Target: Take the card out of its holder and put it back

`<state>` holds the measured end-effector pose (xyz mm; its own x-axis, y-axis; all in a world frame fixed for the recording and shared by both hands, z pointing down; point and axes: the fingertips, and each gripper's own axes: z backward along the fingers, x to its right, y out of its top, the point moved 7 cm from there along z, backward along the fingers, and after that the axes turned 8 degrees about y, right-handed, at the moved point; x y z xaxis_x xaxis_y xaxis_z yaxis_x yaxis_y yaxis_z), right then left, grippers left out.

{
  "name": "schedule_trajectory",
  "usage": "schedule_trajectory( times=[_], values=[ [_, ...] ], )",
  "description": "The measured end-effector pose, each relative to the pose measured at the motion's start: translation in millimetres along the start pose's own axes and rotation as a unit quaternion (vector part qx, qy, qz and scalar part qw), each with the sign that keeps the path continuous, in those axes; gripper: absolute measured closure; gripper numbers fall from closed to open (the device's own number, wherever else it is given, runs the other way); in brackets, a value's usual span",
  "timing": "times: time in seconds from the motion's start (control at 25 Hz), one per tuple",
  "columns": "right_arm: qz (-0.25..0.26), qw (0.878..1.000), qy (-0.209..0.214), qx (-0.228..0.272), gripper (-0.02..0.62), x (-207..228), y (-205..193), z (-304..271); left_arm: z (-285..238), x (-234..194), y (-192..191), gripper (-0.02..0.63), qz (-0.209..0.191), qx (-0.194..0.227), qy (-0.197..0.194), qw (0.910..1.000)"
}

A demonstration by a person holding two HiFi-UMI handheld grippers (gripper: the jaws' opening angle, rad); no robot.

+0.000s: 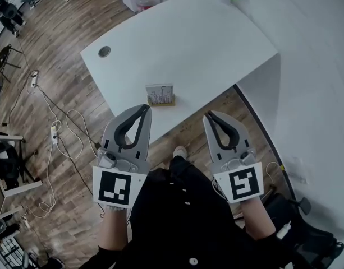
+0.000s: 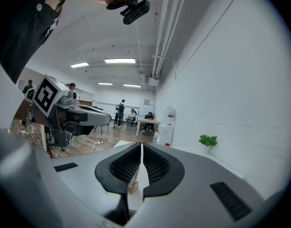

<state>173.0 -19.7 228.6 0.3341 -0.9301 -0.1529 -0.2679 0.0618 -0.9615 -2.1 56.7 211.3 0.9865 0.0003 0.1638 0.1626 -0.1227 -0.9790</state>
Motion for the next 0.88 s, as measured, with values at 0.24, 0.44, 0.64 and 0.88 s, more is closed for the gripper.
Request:
schedule_trajectory(
  times=[0.24, 0.44, 0.64, 0.88],
  values=[
    [0.001, 1.0, 0.011, -0.006, 0.548, 11, -5, -8, -8, -4, -4, 0.591, 0.001, -0.018, 0.016, 0.9997],
    [-0.004, 1.0, 0.007, -0.013, 0.548, 14, -11, -17, -15, -8, -12, 0.591, 0.009, -0.024, 0.021, 0.9995],
    [-0.012, 1.0, 0.002, -0.015, 0.548, 6, -14, -27, -19, -15, -20, 0.591, 0.014, -0.035, 0.017, 0.9992],
    [-0.026, 0.999, 0.0, -0.04, 0.548, 3, -25, -42, -26, -24, -35, 0.591, 0.015, -0.046, -0.003, 0.9988]
  ],
)
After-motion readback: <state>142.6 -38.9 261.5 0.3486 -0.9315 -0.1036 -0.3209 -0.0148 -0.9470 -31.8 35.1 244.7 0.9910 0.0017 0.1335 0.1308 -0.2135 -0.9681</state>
